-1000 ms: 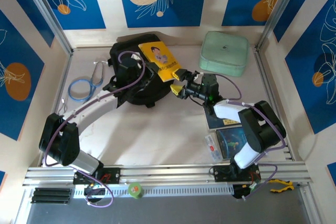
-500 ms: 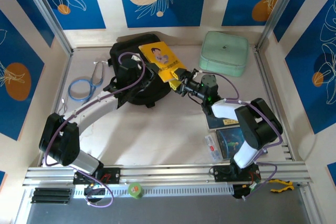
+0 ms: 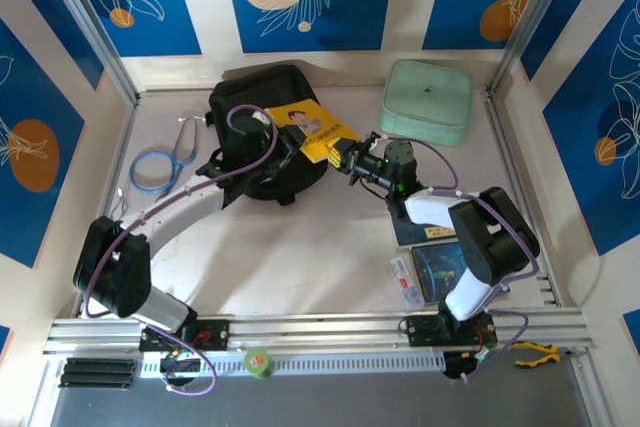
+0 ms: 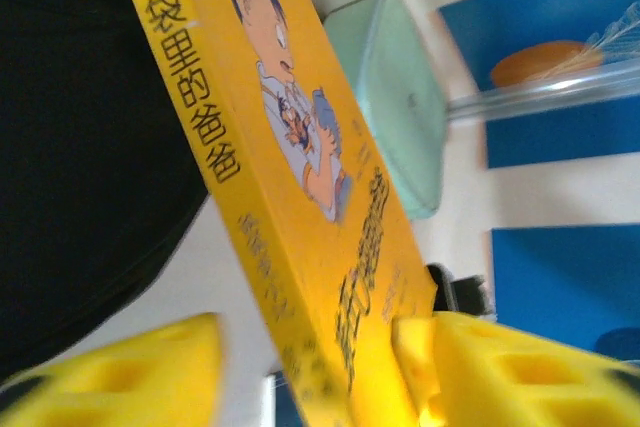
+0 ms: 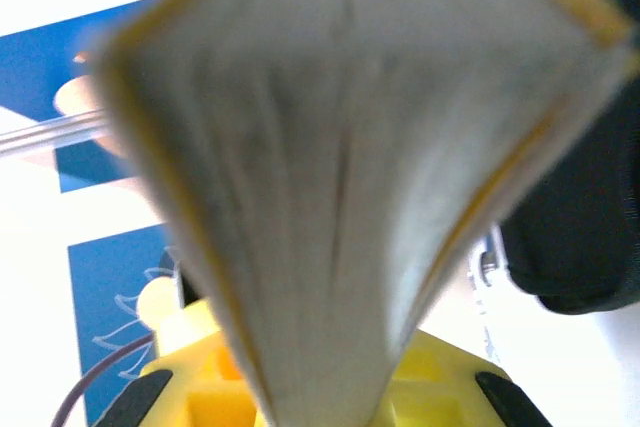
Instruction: Pack books, pencil case, and school supplies into a backpack
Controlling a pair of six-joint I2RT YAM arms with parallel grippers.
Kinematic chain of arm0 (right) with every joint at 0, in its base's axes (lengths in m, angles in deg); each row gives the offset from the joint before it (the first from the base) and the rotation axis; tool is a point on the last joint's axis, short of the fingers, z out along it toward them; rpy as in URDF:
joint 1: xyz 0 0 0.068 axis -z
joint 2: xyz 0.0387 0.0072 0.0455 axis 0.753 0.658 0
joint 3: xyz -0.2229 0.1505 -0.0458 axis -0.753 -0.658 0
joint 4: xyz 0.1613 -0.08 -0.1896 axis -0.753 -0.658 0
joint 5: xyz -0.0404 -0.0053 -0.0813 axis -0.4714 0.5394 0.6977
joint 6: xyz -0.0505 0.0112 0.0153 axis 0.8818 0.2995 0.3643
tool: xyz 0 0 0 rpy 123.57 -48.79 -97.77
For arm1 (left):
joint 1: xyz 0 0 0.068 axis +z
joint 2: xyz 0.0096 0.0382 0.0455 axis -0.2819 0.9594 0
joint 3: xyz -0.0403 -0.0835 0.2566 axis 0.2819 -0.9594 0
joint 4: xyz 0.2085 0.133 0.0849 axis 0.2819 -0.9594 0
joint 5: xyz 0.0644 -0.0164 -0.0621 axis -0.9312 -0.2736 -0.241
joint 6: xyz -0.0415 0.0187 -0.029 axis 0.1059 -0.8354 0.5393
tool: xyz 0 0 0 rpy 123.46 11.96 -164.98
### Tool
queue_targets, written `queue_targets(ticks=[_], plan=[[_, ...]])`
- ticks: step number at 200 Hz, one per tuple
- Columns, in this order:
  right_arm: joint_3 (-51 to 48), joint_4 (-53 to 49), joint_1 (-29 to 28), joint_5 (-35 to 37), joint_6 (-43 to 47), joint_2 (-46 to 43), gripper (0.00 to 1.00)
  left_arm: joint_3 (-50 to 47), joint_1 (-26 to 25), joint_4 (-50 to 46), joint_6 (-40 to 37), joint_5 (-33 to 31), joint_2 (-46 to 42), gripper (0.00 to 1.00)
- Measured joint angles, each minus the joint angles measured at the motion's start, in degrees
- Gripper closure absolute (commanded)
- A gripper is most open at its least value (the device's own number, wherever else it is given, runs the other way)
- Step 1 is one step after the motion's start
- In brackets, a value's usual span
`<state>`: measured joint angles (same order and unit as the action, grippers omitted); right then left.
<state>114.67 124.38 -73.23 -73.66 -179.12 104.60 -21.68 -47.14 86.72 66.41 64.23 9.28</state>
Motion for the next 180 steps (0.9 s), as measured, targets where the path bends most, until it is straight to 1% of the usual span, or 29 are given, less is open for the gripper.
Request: queue_targets(ticks=[4,9,20,22,26,30,34,38,63,84,103,142,180], plan=[[-0.1,-1.3,0.3,0.0,0.5,-0.3,0.93,0.2,0.0,-1.1,-0.2,-0.2,0.0,0.23],[-0.3,-2.9,0.7,-0.1,1.2,-0.8,0.93,0.5,0.0,-2.7,-2.2,-0.5,-0.1,0.19],[-0.9,-6.3,1.6,-0.4,2.9,-2.3,0.93,1.1,0.0,-6.3,-6.6,-1.6,-0.1,0.13],[-1.0,-7.0,1.9,-0.4,3.2,-2.7,0.93,1.2,0.1,-6.9,-7.3,-1.8,-0.1,0.11],[-1.3,-8.1,2.3,-0.6,3.8,-3.3,0.93,1.4,0.2,-8.0,-8.7,-2.2,-0.1,0.03],[-1.6,-9.4,2.8,-0.9,4.5,-4.2,0.93,1.6,0.2,-9.2,-10.1,-2.6,-0.1,0.0],[-1.9,-10.6,3.3,-1.0,5.4,-5.0,0.93,1.8,0.3,-10.4,-12.6,-2.9,-0.1,0.0],[-2.2,-11.6,3.7,-1.2,6.0,-5.6,0.93,1.9,0.3,-11.4,-13.1,-3.3,-0.1,0.0],[-3.0,-19.5,6.6,-1.6,11.1,-10.7,0.93,4.9,0.9,-18.4,-23.5,-4.2,1.4,0.0],[-3.5,-25.9,8.7,-1.3,15.6,-15.3,0.93,10.3,1.2,-23.0,-30.9,-4.2,6.1,0.0],[-3.8,-31.4,9.7,-1.0,19.1,-19.0,0.93,13.4,1.2,-25.1,-36.3,-3.8,10.6,0.0],[-4.1,-40.5,11.6,-0.3,24.9,-25.1,0.92,14.1,1.1,-27.2,-43.0,-0.1,16.6,0.01],[-5.0,-44.0,13.6,-0.2,27.0,-26.5,0.92,13.8,0.8,-27.2,-46.8,3.8,18.3,0.02]])
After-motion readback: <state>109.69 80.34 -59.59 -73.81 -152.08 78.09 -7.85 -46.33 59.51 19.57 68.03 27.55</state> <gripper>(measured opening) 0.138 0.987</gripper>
